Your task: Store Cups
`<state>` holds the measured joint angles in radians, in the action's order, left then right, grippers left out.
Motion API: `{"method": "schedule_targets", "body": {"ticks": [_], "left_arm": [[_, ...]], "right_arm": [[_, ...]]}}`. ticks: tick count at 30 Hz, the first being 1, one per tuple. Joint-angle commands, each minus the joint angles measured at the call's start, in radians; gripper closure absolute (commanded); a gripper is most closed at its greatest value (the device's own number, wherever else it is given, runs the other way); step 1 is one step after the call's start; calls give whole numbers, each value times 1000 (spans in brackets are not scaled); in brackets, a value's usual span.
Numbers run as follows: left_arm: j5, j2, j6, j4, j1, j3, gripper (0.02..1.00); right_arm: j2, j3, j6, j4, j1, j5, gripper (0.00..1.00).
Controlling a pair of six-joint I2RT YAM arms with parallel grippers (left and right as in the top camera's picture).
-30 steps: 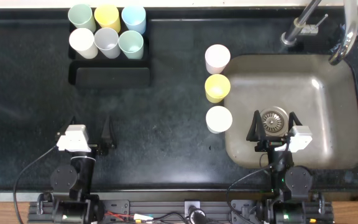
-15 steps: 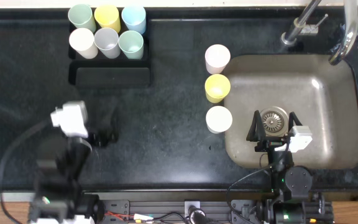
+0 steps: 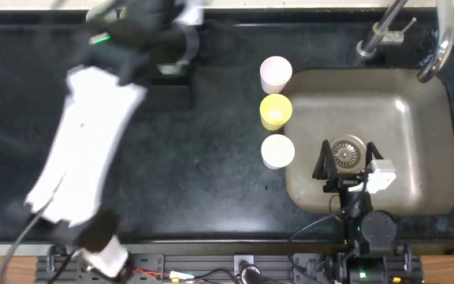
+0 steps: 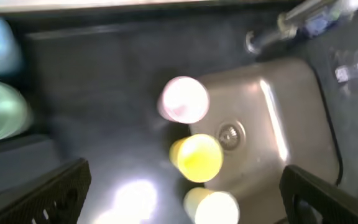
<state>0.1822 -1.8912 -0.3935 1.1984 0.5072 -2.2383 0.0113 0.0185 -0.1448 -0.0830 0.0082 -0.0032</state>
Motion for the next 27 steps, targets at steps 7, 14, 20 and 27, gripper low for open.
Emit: {"method": "schedule_targets", "body": {"ticks": [7, 14, 20, 27], "left_arm": [[-116, -313, -280, -3, 117, -101, 18], [-102, -397, -323, -53, 101, -107, 18], [-106, -431, -376, -84, 80, -116, 18], [-93, -475, -400, -113, 78, -116, 18]], "right_arm": [[-7, -14, 3, 6, 0, -6, 3], [-7, -14, 3, 5, 0, -6, 3], [-7, -14, 3, 6, 0, -6, 3], [-7, -14, 3, 6, 0, -6, 3]]}}
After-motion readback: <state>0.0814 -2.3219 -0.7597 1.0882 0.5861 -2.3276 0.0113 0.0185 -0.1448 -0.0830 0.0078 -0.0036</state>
